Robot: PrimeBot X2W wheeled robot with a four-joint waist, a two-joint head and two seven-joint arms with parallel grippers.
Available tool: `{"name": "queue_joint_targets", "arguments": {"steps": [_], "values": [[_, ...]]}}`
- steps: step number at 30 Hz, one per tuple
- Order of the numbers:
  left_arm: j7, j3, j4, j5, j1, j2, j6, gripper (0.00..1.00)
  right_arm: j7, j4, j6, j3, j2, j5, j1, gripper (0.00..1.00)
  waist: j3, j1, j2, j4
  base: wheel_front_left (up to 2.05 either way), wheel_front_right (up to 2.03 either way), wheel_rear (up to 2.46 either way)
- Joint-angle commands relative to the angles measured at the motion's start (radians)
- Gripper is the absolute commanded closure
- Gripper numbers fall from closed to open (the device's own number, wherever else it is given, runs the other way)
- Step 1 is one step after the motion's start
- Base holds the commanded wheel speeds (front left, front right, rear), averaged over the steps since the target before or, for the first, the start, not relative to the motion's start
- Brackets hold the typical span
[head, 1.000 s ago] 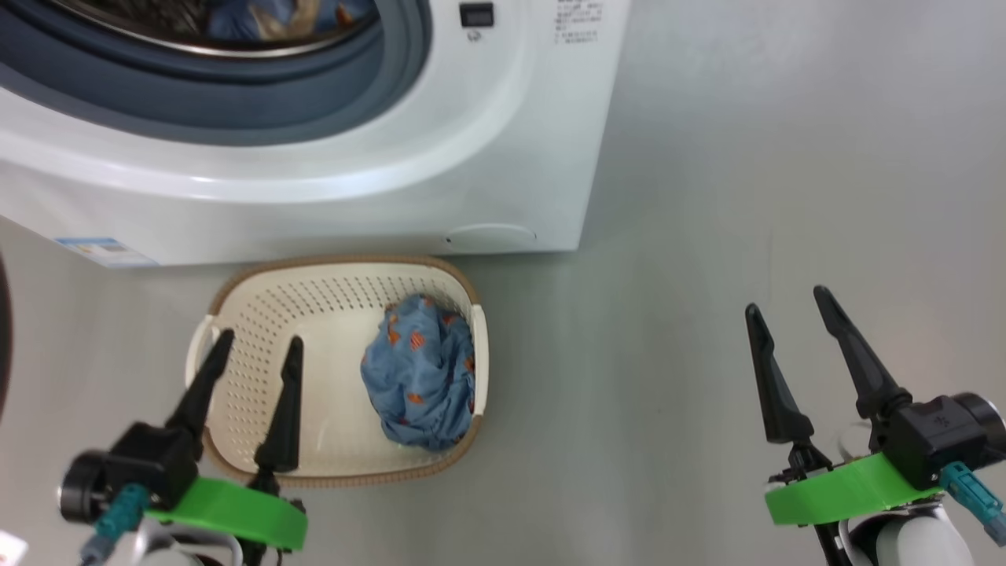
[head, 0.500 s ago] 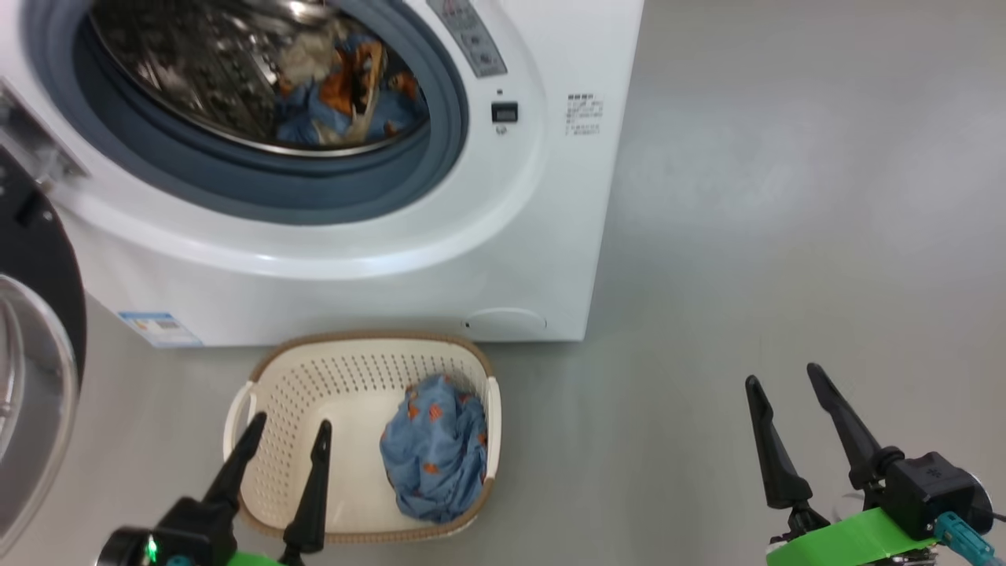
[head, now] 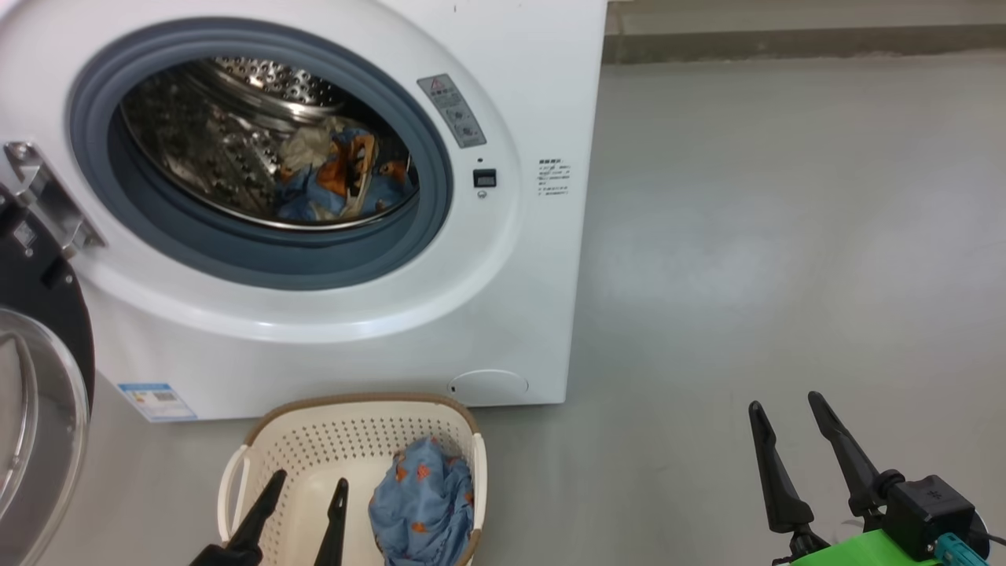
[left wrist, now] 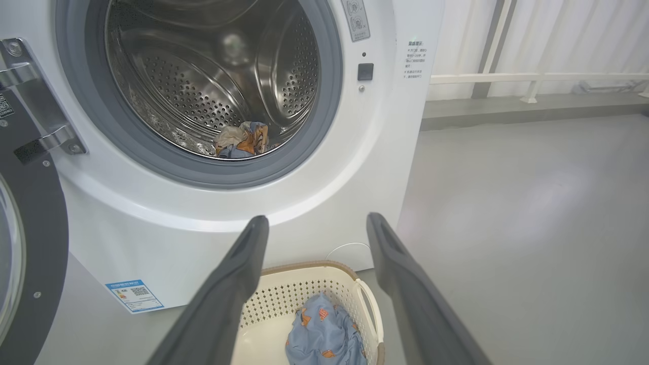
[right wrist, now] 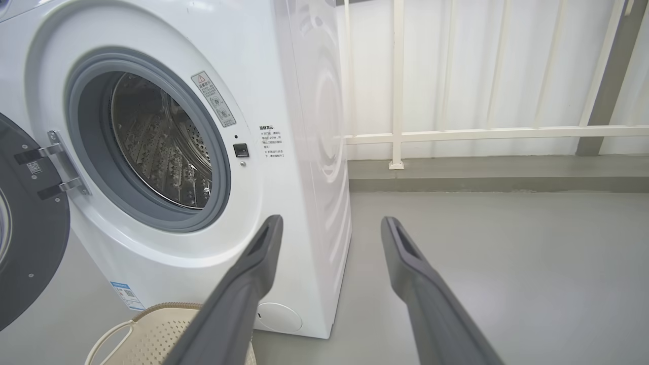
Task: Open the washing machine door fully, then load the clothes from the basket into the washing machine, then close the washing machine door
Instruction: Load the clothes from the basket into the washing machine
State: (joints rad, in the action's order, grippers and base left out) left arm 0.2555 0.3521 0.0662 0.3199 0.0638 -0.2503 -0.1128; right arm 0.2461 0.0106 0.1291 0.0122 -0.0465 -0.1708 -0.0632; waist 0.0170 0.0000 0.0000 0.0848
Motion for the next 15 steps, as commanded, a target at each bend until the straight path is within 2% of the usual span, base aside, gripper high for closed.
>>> {"name": "queue_joint_targets", "arguments": {"steps": [1, 11, 15], "values": [[0.006, -0.034, -0.017, -0.013, -0.021, -0.008, 0.0, 0.0, 0.01, -0.022, 0.002, -0.025, -0.004, -0.011, 0.007, 0.0, -0.016, 0.0, 0.0, -0.013, 0.0, 0.0, 0.0], [0.006, -0.045, -0.02, -0.01, 0.003, 0.008, -0.007, 0.0, 0.013, -0.017, 0.002, -0.022, -0.004, -0.013, -0.02, 0.0, -0.048, 0.0, 0.0, -0.004, 0.0, 0.0, 0.0], [0.006, -0.055, -0.023, 0.006, 0.01, 0.02, 0.003, 0.0, 0.013, -0.017, 0.002, -0.028, -0.004, -0.017, -0.017, 0.0, -0.055, 0.0, 0.0, 0.003, 0.0, 0.0, 0.0]]}}
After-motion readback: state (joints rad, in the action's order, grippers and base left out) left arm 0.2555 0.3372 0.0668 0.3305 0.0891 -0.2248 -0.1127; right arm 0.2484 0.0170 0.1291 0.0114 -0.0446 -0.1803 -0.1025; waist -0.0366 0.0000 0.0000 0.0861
